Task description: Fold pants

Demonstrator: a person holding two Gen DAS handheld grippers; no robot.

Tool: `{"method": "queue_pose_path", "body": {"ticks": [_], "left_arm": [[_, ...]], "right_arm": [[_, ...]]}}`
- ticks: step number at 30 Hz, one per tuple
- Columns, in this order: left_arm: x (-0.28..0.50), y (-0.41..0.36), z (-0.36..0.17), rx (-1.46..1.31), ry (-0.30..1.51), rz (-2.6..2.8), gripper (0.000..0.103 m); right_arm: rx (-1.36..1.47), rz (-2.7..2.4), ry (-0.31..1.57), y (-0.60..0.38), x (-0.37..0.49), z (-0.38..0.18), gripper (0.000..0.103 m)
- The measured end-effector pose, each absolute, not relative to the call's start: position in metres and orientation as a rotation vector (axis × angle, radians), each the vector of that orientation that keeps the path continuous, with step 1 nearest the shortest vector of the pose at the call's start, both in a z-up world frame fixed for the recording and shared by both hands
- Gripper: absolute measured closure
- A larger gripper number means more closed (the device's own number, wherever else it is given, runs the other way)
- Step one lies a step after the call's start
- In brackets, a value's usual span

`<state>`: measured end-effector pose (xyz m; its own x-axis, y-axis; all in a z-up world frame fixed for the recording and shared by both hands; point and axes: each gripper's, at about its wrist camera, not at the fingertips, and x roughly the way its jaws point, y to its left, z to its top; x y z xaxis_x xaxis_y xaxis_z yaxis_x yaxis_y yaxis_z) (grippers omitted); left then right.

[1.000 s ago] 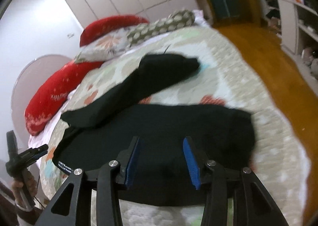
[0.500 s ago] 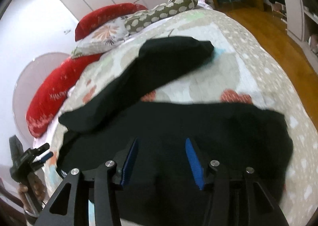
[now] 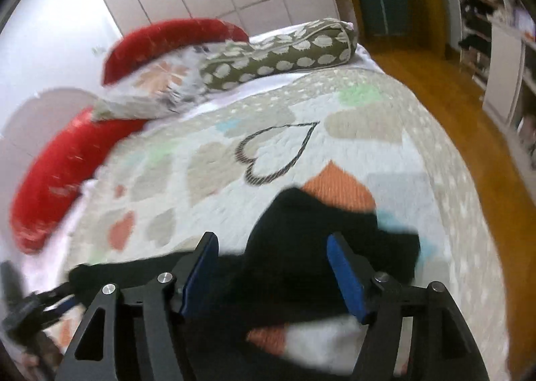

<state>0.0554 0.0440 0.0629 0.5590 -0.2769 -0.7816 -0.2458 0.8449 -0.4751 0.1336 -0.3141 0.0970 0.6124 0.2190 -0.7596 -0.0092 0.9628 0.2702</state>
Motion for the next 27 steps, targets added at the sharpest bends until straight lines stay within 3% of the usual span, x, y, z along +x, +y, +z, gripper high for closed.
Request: {"method": "queue_pose_path", "body": {"ticks": [3,4,5,7,8,9,10,12,17,22,24,26,27], "left_arm": [[0.074,0.032,0.055,-0.566,1.034,-0.039,0.017],[0.079,0.028,0.052,-0.558,1.046,-0.043,0.017],[0.085,0.025,0.049,-0.548,1.057,-0.045,0.017],[0.094,0.018,0.041,-0.525,1.074,-0.05,0.018],[0.094,0.016,0.041,-0.513,1.065,-0.05,0.024],[0.095,0.014,0.043,-0.503,1.06,-0.055,0.043],[0.094,0.012,0.045,-0.495,1.062,-0.068,0.066],[0.088,0.01,0.053,-0.497,1.061,-0.101,0.081],[0.037,0.007,0.088,-0.526,0.928,-0.199,0.081],[0.027,0.005,0.079,-0.508,0.961,-0.159,0.081],[0.027,0.009,0.075,-0.524,0.976,-0.15,0.081],[0.025,0.014,0.073,-0.521,0.974,-0.125,0.081],[0.024,0.017,0.073,-0.519,0.972,-0.116,0.081]], "right_arm": [[0.169,0.105,0.999,-0.309,0.168,0.072,0.039],[0.164,0.101,1.014,-0.312,0.172,0.064,0.056],[0.182,0.118,1.015,-0.317,0.172,0.058,0.08],[0.24,0.166,0.981,-0.331,0.155,0.057,0.087],[0.241,0.175,0.954,-0.337,0.146,0.06,0.091],[0.223,0.174,0.913,-0.345,0.129,0.069,0.092],[0.216,0.173,0.89,-0.351,0.118,0.076,0.092],[0.23,0.188,0.833,-0.367,0.087,0.092,0.093],[0.307,0.175,0.716,-0.407,0.001,0.114,0.093],[0.498,0.139,0.789,-0.432,-0.009,0.083,0.092],[0.597,0.191,0.838,-0.434,0.004,0.07,0.086],[0.615,0.173,0.859,-0.43,0.018,0.061,0.062],[0.611,0.162,0.859,-0.428,0.024,0.059,0.057]]}}
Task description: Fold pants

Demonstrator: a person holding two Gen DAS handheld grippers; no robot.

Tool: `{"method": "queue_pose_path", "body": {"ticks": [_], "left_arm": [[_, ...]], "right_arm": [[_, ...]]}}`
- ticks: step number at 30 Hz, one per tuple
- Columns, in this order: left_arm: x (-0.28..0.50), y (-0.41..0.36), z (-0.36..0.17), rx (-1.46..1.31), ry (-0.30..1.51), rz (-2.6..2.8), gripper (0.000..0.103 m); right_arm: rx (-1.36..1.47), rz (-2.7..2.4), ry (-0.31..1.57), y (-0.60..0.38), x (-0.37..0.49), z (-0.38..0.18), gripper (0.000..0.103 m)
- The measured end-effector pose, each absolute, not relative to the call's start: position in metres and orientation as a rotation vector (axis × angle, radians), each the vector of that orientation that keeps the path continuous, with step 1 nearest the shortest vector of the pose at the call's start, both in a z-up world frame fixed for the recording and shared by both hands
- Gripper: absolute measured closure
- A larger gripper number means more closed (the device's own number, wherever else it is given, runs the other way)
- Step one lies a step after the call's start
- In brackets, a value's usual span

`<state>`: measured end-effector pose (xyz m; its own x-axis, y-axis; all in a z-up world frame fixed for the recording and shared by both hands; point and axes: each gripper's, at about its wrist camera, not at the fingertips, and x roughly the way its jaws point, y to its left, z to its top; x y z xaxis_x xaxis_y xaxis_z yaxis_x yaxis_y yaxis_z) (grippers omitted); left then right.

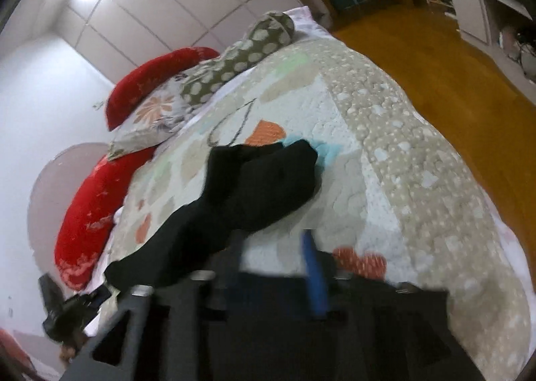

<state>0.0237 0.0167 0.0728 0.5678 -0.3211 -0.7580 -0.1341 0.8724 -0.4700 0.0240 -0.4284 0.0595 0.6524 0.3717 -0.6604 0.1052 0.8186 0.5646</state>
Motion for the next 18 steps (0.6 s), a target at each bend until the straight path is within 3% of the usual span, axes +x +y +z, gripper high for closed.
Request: {"method": "queue_pose_path", "body": {"ticks": [3,5,6,7,8,9,10,12,13,14,18], "left_arm": [[0.021,0.024,0.072,-0.506,0.976,-0.097,0.081],[0.021,0.031,0.07,-0.495,0.97,-0.065,0.081],[0.023,0.034,0.069,-0.493,0.972,-0.048,0.081],[0.026,0.036,0.067,-0.494,0.974,-0.037,0.081],[0.029,0.038,0.064,-0.501,0.981,-0.029,0.081],[0.033,0.039,0.061,-0.515,0.994,-0.022,0.077],[0.037,0.04,0.058,-0.533,1.004,-0.02,0.065],[0.041,0.04,0.053,-0.576,0.996,-0.023,0.045],[0.042,0.04,0.053,-0.586,0.993,-0.016,0.043],[0.042,0.039,0.053,-0.584,0.996,-0.013,0.043],[0.039,0.037,0.062,-0.555,0.971,-0.035,0.043]], "right_arm": [[0.576,0.11,0.85,-0.421,0.043,0.074,0.057],[0.5,0.105,0.793,-0.407,0.053,0.094,0.05],[0.449,0.103,0.785,-0.398,0.06,0.101,0.043],[0.383,0.098,0.793,-0.386,0.071,0.106,0.021],[0.295,0.089,0.829,-0.368,0.09,0.106,0.008],[0.247,0.092,0.861,-0.356,0.105,0.102,0.008],[0.222,0.099,0.895,-0.347,0.119,0.094,0.008],[0.23,0.146,0.923,-0.336,0.139,0.074,0.036],[0.253,0.164,0.924,-0.336,0.144,0.064,0.079],[0.272,0.158,0.945,-0.339,0.147,0.055,0.095],[0.365,0.182,0.85,-0.372,0.105,0.068,0.096]]}}
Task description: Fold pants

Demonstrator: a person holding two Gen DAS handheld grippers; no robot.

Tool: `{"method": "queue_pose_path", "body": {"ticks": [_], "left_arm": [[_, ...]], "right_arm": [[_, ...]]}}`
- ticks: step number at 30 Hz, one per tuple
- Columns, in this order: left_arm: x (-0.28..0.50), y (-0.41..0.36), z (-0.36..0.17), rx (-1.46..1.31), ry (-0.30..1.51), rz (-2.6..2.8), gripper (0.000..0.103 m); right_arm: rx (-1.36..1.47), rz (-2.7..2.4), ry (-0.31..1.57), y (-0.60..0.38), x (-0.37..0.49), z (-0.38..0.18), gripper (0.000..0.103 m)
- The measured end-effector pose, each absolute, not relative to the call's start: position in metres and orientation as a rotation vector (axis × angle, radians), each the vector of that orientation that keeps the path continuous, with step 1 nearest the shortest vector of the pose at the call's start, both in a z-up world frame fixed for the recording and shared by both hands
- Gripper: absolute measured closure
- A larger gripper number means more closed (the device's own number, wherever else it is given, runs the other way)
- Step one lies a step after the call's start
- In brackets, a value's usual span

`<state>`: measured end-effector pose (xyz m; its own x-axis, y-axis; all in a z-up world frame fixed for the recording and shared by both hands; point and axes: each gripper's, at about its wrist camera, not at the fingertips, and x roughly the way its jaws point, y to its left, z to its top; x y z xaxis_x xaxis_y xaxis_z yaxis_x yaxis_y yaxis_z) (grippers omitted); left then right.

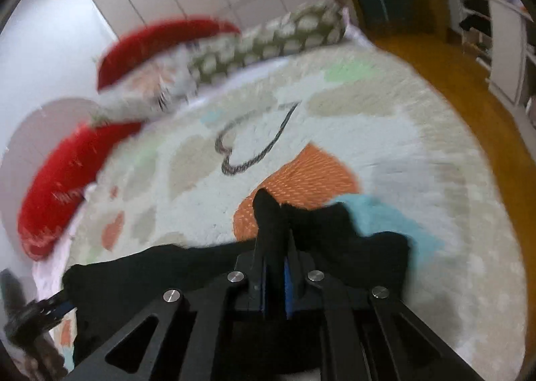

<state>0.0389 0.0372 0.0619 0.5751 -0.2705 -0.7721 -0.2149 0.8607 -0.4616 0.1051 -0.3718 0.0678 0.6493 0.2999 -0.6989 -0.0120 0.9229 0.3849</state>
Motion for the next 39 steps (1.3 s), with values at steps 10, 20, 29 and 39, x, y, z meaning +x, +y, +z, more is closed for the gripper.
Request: {"method": "queue_pose_path", "body": {"ticks": [10,20,29,39], "left_arm": [[0.041,0.034,0.043,-0.574,1.009,-0.025,0.043],[0.054,0.034,0.046,-0.627,0.974,-0.03,0.022],[0.083,0.023,0.053,-0.573,0.952,-0.03,0.023],[0.087,0.023,0.039,-0.584,0.976,-0.034,0.023]], "right_arm": [[0.416,0.083,0.824,-0.441,-0.009,0.061,0.096],[0.504,0.177,0.911,-0.42,0.085,0.025,0.048],[0.564,0.297,0.747,-0.377,0.164,0.086,0.071],[0.608,0.212,0.894,-0.418,0.14,0.05,0.048]]}}
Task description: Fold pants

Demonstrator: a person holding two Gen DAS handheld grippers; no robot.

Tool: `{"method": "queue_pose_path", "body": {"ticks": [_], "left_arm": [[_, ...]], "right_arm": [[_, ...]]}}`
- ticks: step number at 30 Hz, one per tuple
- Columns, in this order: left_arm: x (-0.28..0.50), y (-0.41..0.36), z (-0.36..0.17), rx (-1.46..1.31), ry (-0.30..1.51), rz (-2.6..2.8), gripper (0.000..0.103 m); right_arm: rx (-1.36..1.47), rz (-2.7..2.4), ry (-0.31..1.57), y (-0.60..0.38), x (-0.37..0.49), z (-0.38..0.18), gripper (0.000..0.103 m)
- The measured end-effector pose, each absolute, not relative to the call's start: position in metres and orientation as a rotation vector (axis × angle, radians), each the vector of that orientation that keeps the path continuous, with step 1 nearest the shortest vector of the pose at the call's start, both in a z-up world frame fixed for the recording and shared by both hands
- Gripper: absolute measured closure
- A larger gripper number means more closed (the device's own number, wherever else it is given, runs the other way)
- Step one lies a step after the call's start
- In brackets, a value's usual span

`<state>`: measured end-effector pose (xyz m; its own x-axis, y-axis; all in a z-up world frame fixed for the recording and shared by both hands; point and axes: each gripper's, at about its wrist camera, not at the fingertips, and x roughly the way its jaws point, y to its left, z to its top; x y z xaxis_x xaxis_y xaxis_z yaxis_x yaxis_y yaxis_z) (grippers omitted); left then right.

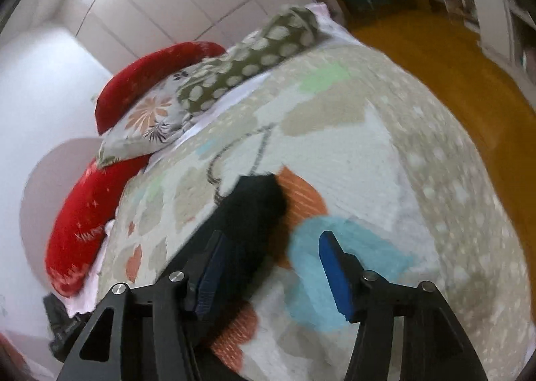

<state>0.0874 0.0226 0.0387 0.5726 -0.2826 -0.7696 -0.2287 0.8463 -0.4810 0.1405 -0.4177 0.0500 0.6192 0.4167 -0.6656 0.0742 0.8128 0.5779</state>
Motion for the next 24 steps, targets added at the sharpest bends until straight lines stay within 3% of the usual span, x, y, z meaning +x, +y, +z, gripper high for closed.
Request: {"method": "queue_pose_path", "body": {"ticks": [6,7,8,9,10,12,18,24], "left_arm": [[0.088,0.021,0.04,-0.583,0.978,-0.027,0.023],[0.088,0.021,0.04,-0.581,0.978,-0.027,0.023],[0.088,0.021,0.04,-0.581,0.978,-0.028,0.027],[0.088,0.02,0.041,-0.579,0.979,-0.027,0.04],[0.089,0.02,0.042,-0.574,0.984,-0.028,0.06],[0.086,0.02,0.045,-0.577,0.993,-0.045,0.088],[0.054,0.028,0.082,-0.613,0.898,-0.111,0.09],[-0.004,0.022,0.115,-0.567,0.839,-0.203,0.09]], "right_arm": [[0.822,0.344,0.864,-0.412,0.17,0.02,0.048],[0.832,0.367,0.862,-0.406,0.176,0.018,0.053],[0.836,0.387,0.87,-0.399,0.182,0.016,0.074],[0.836,0.385,0.878,-0.392,0.183,0.015,0.083],[0.839,0.382,0.862,-0.39,0.179,0.019,0.086],[0.795,0.373,0.792,-0.393,0.159,0.039,0.088],[0.752,0.332,0.615,-0.436,0.064,0.107,0.088],[0.7,0.317,0.591,-0.455,-0.042,0.127,0.089]]}}
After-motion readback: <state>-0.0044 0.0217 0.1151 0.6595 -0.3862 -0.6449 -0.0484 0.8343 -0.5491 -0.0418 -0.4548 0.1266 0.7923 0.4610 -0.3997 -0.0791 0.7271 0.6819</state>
